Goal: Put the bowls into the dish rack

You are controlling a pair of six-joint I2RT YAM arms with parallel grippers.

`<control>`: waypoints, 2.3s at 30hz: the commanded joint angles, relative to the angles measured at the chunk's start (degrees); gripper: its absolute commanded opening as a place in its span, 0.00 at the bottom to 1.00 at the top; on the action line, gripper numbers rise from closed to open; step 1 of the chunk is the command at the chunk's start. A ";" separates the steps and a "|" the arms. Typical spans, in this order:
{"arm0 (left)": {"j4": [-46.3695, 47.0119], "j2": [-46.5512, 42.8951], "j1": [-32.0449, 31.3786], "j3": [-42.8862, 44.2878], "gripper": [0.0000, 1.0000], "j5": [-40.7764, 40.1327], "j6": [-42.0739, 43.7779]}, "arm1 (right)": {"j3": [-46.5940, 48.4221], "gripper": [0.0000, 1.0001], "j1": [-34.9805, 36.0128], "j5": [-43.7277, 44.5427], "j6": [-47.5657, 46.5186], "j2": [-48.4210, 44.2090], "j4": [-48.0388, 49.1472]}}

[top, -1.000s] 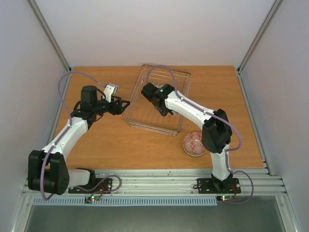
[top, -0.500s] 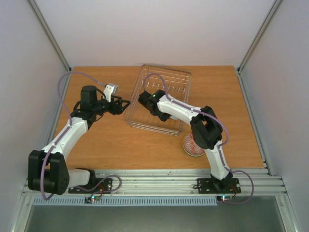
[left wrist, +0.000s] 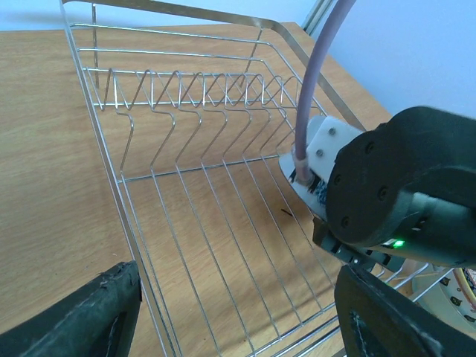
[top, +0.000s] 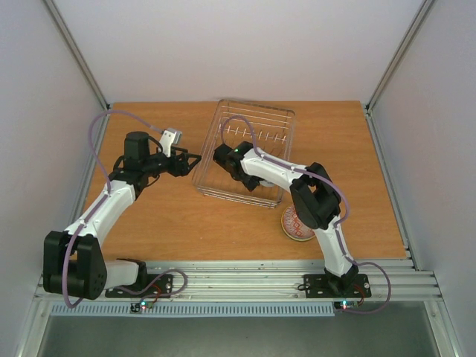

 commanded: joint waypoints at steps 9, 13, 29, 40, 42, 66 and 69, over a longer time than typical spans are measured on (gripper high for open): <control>3.47 0.18 0.43 -0.32 0.72 0.99 -0.29 | -2.76 0.99 0.66 -6.99 -0.68 -1.38 4.62; 3.53 0.17 0.43 -0.35 0.73 1.07 -0.29 | -4.41 0.99 0.80 -13.71 -2.16 -5.52 7.89; 3.29 0.00 0.43 -0.35 0.73 2.69 -0.72 | -19.47 0.92 -0.87 -12.33 6.72 -35.23 9.91; 3.21 -0.50 0.43 -0.30 0.73 3.60 -1.14 | -40.38 0.64 -1.23 -12.77 26.86 -61.26 -1.44; 3.30 -0.41 0.41 -0.33 0.73 3.90 -1.29 | -43.40 0.59 -1.23 -13.74 30.16 -65.40 -2.65; 3.70 0.97 0.42 -0.61 0.74 5.56 -1.78 | -55.68 0.44 -1.14 -17.47 36.68 -67.59 1.27; 3.72 0.82 0.43 -0.60 0.74 5.56 -1.78 | -56.55 0.41 -1.14 -18.14 36.75 -67.14 2.08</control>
